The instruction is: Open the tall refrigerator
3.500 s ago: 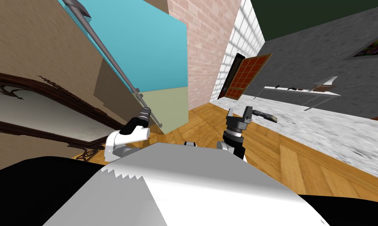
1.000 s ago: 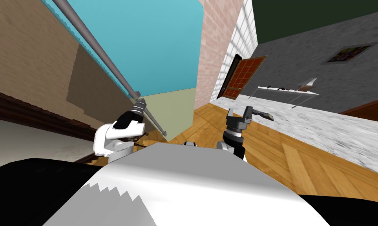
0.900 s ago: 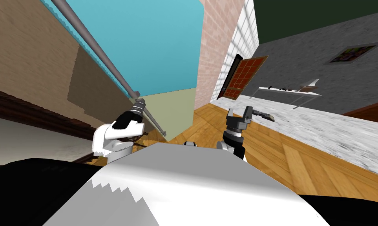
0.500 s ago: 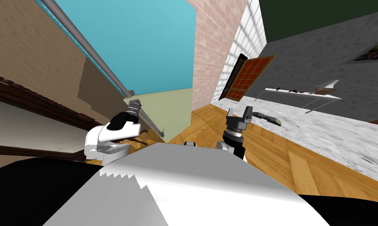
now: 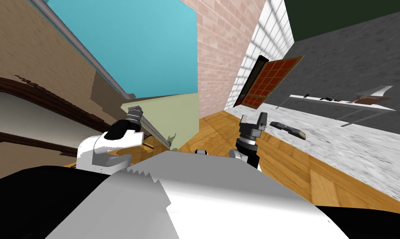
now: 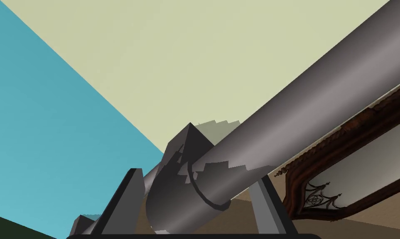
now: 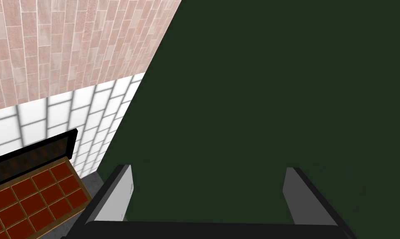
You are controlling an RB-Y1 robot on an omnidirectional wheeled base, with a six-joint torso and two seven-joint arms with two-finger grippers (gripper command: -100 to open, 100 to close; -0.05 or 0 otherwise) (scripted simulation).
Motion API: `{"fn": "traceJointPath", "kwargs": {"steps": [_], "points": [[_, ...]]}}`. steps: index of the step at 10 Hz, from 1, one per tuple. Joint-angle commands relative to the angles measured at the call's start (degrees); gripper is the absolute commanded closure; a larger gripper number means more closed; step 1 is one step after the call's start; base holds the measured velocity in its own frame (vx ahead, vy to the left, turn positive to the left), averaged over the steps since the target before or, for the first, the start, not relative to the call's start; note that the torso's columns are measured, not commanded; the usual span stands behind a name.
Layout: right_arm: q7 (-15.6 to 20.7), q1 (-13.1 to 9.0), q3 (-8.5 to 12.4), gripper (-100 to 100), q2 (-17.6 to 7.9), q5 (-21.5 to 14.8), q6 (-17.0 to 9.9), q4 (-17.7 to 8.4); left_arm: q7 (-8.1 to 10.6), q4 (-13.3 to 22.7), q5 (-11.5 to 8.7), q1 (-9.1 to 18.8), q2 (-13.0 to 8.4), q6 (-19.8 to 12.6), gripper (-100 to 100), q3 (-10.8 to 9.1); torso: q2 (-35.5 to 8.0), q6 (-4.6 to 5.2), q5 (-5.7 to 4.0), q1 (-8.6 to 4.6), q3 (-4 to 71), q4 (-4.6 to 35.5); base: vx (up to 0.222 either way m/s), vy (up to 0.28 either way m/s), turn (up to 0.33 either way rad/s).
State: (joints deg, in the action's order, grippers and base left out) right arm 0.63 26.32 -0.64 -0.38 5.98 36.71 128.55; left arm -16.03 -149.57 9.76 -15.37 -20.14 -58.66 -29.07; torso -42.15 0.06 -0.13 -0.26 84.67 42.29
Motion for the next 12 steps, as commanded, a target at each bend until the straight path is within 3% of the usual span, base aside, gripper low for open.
{"fn": "traceJointPath", "kwargs": {"steps": [1, 2, 3, 4, 6, 12], "points": [[0.0, 0.0, 0.0, 0, 0.0, 0.0, 0.0, 0.0, 0.46, 0.1, -0.7, -0.8, -0.2, 0.1, 100, -2.36, -0.2, -0.06, 0.00, 0.03, -0.1, 0.1, -0.018, -0.309, 0.069], [0.0, 0.0, 0.0, 0, 0.0, 0.0, 0.0, 0.0, 0.66, 0.1, -0.9, -1.3, -0.2, 0.1, 100, -3.72, -0.2, 0.13, 0.02, 0.21, -0.1, 0.1, -0.036, -0.285, 0.084], [0.0, 0.0, 0.0, 0, 0.0, 0.0, 0.0, 0.0, 0.46, 0.5, -0.6, -0.8, -0.2, -0.2, 100, -2.85, -0.2, 0.02, 0.01, 0.23, -0.1, 0.1, -0.024, -0.138, 0.044], [0.0, 0.0, 0.0, 0, 0.0, 0.0, 0.0, 0.0, 0.35, 0.9, 0.2, -0.6, 0.2, -0.7, 100, -3.64, -0.2, 0.05, 0.04, 0.63, -0.1, 0.1, -0.012, -0.182, 0.046], [0.0, 0.0, 0.0, 0, 0.0, 0.0, 0.0, 0.0, 0.25, 1.2, 1.0, -0.3, 0.6, -1.1, 100, -4.42, -0.1, -0.22, 0.14, 0.04, -0.1, 0.0, 0.057, -0.274, 0.113], [0.0, 0.0, 0.0, 0, 0.0, 0.0, 0.0, 0.0, -0.25, 2.5, 5.2, 1.4, 2.5, -2.7, 100, -8.32, 0.1, 0.23, -0.02, 0.35, 0.1, 0.0, 0.037, -0.282, 0.080]]}}
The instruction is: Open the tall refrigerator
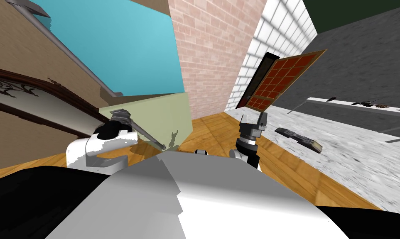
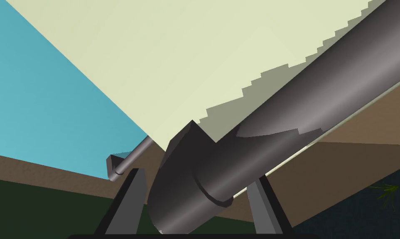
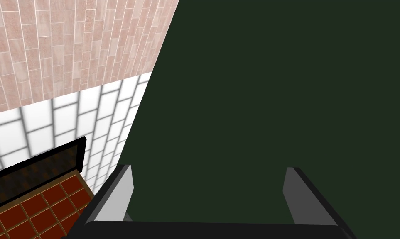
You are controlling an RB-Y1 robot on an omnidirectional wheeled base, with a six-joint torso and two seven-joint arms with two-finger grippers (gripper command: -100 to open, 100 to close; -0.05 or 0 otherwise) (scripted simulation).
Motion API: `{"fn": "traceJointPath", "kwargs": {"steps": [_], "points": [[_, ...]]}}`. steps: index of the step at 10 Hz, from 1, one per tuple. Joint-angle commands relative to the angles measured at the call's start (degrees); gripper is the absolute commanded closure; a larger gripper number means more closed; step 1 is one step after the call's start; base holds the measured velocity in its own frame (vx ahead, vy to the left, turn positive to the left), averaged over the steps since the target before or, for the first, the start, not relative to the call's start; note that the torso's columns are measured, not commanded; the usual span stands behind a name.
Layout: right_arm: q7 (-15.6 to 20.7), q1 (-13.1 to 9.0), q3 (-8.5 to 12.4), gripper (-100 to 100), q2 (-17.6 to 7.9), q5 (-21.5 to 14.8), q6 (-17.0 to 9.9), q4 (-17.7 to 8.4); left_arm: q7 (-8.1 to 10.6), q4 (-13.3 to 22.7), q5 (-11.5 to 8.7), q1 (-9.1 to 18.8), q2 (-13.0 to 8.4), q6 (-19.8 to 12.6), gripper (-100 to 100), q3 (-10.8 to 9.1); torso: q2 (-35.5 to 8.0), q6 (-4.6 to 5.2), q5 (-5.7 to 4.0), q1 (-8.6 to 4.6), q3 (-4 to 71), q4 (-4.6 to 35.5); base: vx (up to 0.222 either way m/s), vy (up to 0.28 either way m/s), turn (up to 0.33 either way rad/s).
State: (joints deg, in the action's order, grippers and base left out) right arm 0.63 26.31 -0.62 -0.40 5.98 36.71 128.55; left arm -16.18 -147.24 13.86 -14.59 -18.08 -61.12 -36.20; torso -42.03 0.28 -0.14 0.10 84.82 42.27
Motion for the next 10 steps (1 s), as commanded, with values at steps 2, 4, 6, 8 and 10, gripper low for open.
{"fn": "traceJointPath", "kwargs": {"steps": [2, 4, 6, 8, 10], "points": [[0.0, 0.0, 0.0, 0, 0.0, 0.0, 0.0, 0.0, -0.21, 0.5, 2.0, 1.0, 0.8, -0.6, 100, -1.97, -0.1, -0.07, 0.00, -0.17, -0.1, 0.0, 0.033, -0.234, 0.064], [0.0, 0.0, 0.0, 0, 0.0, 0.0, 0.0, 0.0, -0.41, 1.0, 3.7, 1.6, 1.5, -1.2, 100, -3.53, -0.2, -0.20, 0.05, -0.52, -0.2, 0.0, 0.025, -0.355, 0.104], [0.0, 0.0, 0.0, 0, 0.0, 0.0, 0.0, 0.0, -0.49, 1.0, 3.4, 1.5, 1.4, -1.5, 100, -3.46, -0.4, -0.26, 0.08, -0.03, -0.3, 0.1, 0.021, -0.207, 0.036], [0.0, 0.0, 0.0, 0, 0.0, 0.0, 0.0, 0.0, 0.79, 3.4, 7.7, 2.2, 1.2, -3.2, 100, -6.17, -0.2, -0.16, 0.23, 0.22, -0.2, 0.0, 0.008, -0.213, -0.206], [0.0, 0.0, 0.0, 0, 0.0, 0.0, 0.0, 0.0, 1.43, 4.5, 9.9, 2.7, 1.0, -4.0, 100, -7.56, 0.0, -0.07, 0.29, -0.28, -0.1, -0.1, 0.024, -0.270, -0.154]]}}
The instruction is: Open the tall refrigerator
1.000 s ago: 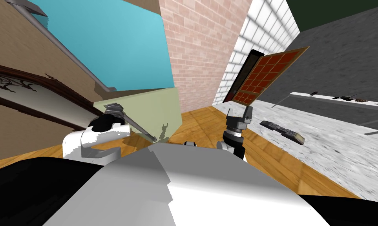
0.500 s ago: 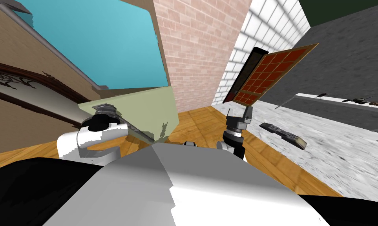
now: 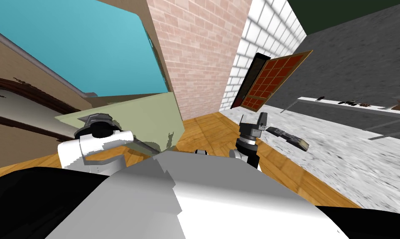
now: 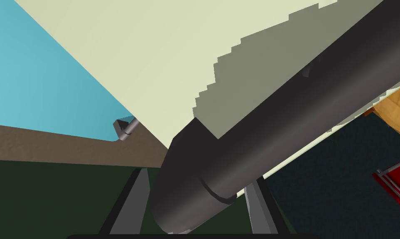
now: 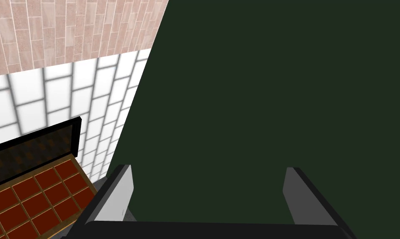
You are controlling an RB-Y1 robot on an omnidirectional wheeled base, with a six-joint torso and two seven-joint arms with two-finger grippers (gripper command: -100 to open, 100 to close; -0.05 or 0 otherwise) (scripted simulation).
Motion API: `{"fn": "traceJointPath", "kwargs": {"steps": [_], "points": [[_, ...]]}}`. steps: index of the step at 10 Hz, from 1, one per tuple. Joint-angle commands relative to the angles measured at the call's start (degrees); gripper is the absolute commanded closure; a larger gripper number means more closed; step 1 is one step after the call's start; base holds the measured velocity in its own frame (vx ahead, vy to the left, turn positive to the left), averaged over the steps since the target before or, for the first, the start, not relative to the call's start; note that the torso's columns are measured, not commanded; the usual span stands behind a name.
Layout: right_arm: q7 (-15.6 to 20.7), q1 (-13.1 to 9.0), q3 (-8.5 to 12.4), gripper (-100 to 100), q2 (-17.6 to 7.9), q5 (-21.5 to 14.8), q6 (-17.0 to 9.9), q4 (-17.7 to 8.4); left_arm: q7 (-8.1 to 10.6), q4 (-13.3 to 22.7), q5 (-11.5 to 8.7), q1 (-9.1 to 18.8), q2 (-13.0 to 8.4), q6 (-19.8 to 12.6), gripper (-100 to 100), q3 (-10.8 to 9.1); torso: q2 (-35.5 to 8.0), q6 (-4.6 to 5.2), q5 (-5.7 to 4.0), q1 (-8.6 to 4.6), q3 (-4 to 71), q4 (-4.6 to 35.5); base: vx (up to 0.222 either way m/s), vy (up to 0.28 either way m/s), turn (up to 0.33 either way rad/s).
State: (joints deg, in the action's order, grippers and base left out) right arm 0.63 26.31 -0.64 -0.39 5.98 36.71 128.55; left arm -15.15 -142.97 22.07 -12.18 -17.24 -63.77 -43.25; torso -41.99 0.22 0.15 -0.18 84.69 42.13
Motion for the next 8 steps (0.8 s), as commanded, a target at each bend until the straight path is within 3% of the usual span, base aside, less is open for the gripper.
{"fn": "traceJointPath", "kwargs": {"steps": [1, 3, 4, 5, 6, 8], "points": [[0.0, 0.0, 0.0, 0, 0.0, 0.0, 0.0, 0.0, 1.05, 1.3, 3.6, 0.7, 0.0, -2.2, 100, -1.90, 0.0, -0.11, -0.11, 0.35, 0.1, 0.1, 0.077, -0.245, -0.177], [0.0, 0.0, 0.0, 0, 0.0, 0.0, 0.0, 0.0, 2.33, 3.6, 7.7, 1.5, -0.4, -3.8, 100, -4.68, 0.1, 0.12, 0.05, 0.17, 0.1, 0.0, 0.054, -0.328, -0.229], [0.0, 0.0, 0.0, 0, 0.0, 0.0, 0.0, 0.0, 2.33, 3.6, 8.1, 1.5, -0.4, -3.8, 100, -4.68, 0.1, 0.06, -0.08, 0.15, 0.1, 0.0, 0.049, -0.227, -0.094], [0.0, 0.0, 0.0, 0, 0.0, 0.0, 0.0, 0.0, 2.98, 4.7, 10.1, 1.9, -0.6, -4.6, 100, -6.07, -0.1, -0.02, -0.16, 0.50, 0.1, 0.1, 0.046, -0.170, -0.151], [0.0, 0.0, 0.0, 0, 0.0, 0.0, 0.0, 0.0, 1.72, 2.8, 8.4, 1.4, -1.0, -6.3, -100, -6.28, -0.1, 0.01, -0.16, 0.59, 0.1, 0.1, 0.009, -0.071, -0.108], [0.0, 0.0, 0.0, 0, 0.0, 0.0, 0.0, 0.0, 0.20, 1.1, 8.0, 1.8, -2.8, -9.7, -100, -7.39, -0.4, -0.19, 0.00, 0.73, -0.2, 0.2, -0.031, 0.044, -0.116]]}}
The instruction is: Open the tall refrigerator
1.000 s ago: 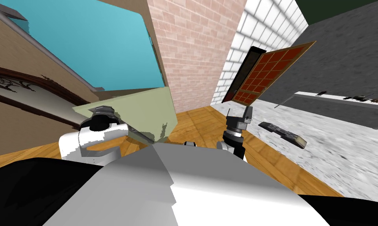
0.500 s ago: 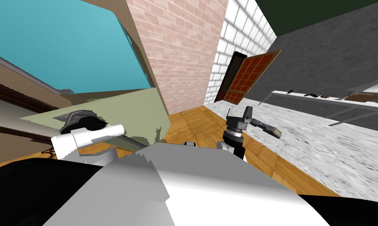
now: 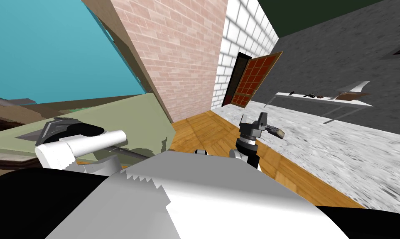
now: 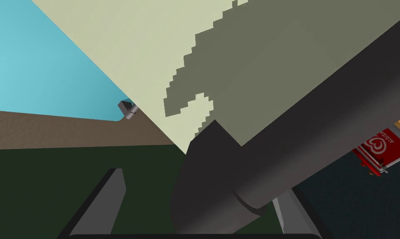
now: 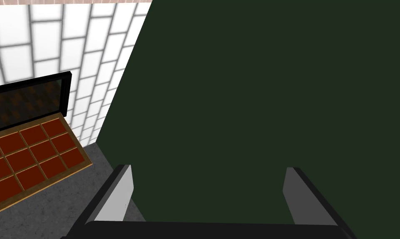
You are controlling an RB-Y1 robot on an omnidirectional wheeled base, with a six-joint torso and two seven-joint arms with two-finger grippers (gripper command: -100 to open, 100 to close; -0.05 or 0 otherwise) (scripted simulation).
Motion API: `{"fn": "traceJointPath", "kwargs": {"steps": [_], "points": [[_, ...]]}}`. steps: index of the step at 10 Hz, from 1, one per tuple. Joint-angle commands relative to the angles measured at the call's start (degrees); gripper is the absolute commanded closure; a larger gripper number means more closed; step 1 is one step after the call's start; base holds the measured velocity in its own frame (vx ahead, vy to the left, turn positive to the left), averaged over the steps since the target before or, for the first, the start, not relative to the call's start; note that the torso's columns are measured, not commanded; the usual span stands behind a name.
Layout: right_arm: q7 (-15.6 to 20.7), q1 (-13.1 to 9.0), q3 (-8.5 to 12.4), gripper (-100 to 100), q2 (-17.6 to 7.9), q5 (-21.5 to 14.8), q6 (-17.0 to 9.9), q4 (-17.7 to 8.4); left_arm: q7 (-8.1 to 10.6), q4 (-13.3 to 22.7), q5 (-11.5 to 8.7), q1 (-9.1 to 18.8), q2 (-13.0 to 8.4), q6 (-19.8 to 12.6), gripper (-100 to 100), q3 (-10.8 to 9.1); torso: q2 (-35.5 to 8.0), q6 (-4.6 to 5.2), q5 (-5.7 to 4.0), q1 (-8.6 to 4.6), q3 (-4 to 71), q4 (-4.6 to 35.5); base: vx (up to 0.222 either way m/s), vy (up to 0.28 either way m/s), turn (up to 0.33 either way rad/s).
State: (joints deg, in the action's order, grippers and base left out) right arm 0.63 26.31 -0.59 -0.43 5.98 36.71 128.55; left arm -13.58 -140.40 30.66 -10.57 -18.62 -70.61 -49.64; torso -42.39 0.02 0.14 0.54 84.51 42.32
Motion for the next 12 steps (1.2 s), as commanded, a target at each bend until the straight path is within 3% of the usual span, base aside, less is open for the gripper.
{"fn": "traceJointPath", "kwargs": {"steps": [1, 3, 8, 9, 10, 12], "points": [[0.0, 0.0, 0.0, 0, 0.0, 0.0, 0.0, 0.0, -2.14, -2.4, -0.8, 0.4, -2.3, -4.7, -100, -1.55, 0.0, 0.00, -0.11, -0.16, 0.0, 0.0, -0.043, 0.054, -0.130], [0.0, 0.0, 0.0, 0, 0.0, 0.0, 0.0, 0.0, -2.90, -3.3, -1.0, 0.6, -3.2, -6.6, -100, -2.11, 0.1, 0.01, -0.37, -0.72, 0.1, 0.0, -0.036, 0.039, -0.080], [0.0, 0.0, 0.0, 0, 0.0, 0.0, 0.0, 0.0, -6.71, -7.7, -2.1, 1.6, -7.6, -15.5, -100, -4.89, 0.2, 0.12, -0.76, -1.06, 0.3, 0.0, -0.027, 0.018, -0.112], [0.0, 0.0, 0.0, 0, 0.0, 0.0, 0.0, 0.0, -5.98, -6.5, -2.2, 1.3, -6.4, -14.6, -100, -4.61, 0.2, 0.10, -0.91, -1.21, 0.4, 0.0, -0.013, 0.024, -0.015], [0.0, 0.0, 0.0, 0, 0.0, 0.0, 0.0, 0.0, -6.14, -6.5, -2.3, 1.2, -6.4, -15.1, 0, -4.73, 0.3, 0.05, -0.72, -1.24, 0.3, 0.0, -0.005, 0.008, 0.009], [0.0, 0.0, 0.0, 0, 0.0, 0.0, 0.0, 0.0, -6.09, -6.2, -2.4, 1.2, -6.1, -15.3, 0, -4.68, 0.2, 0.02, -0.54, -0.99, 0.2, 0.0, 0.000, 0.000, 0.000]]}}
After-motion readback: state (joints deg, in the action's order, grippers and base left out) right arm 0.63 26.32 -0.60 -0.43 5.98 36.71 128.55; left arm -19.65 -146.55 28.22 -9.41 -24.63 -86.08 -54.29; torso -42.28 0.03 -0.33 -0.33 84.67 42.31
